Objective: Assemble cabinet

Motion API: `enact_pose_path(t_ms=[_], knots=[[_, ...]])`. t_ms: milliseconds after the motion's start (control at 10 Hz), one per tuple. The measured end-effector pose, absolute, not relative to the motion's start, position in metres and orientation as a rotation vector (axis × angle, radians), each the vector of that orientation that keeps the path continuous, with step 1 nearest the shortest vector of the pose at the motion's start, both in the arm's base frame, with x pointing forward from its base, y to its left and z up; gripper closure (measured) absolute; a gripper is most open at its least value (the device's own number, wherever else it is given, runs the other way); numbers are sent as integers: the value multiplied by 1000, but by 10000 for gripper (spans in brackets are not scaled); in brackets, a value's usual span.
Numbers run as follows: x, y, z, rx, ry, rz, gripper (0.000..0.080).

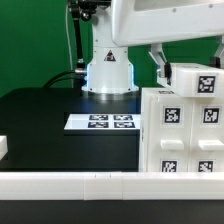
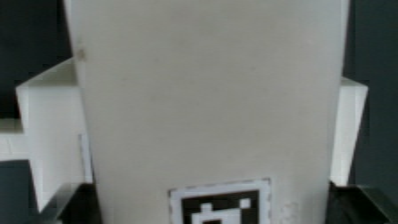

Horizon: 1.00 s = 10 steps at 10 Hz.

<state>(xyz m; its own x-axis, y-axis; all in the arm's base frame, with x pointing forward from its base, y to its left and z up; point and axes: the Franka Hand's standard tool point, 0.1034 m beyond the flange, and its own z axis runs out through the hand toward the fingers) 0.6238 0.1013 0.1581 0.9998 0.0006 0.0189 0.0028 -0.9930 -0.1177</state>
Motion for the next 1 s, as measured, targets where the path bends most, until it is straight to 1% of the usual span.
enact_pose_path(t_ms=[300,700,800,1000], knots=[[624,102,158,-3010,269,-13,249],[627,103,159,-2790,1064,-57,248],[629,101,159,-2714,1147,-98,248],[627,101,158,-2646,1293,-74,248]])
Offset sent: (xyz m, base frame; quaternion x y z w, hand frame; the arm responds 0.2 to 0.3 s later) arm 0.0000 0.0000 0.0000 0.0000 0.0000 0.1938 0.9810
